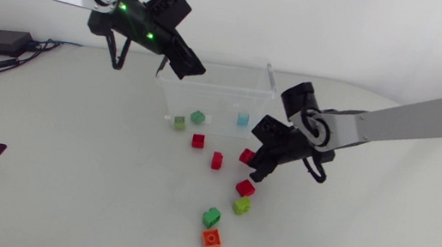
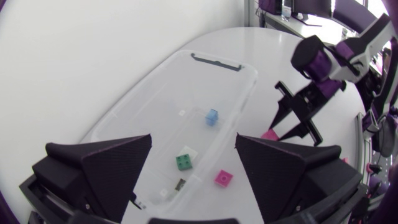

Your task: Pick up the duplo bricks and place them in the container

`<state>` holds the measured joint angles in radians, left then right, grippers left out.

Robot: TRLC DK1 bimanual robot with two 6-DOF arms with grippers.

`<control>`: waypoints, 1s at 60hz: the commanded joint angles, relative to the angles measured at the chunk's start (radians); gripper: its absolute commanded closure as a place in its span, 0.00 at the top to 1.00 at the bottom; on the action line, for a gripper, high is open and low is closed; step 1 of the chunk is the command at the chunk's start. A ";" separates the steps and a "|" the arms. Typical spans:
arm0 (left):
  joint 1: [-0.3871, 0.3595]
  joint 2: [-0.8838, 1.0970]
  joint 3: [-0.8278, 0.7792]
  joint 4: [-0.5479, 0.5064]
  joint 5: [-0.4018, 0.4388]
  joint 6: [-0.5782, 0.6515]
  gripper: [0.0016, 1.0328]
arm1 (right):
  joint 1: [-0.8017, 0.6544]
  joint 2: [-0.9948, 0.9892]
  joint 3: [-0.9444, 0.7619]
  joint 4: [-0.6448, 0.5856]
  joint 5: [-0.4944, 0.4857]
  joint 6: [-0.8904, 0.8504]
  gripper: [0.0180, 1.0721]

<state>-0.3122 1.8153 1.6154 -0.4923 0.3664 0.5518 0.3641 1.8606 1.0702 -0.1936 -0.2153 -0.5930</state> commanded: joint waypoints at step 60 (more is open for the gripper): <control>-0.261 0.110 -0.315 0.196 -0.127 -0.127 0.93 | -0.031 -0.012 0.522 -0.164 -0.025 0.122 0.27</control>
<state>-0.5602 1.8870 1.2785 -0.3050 0.2523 0.4976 0.3382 1.7714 1.5257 -0.3630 -0.2390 -0.4999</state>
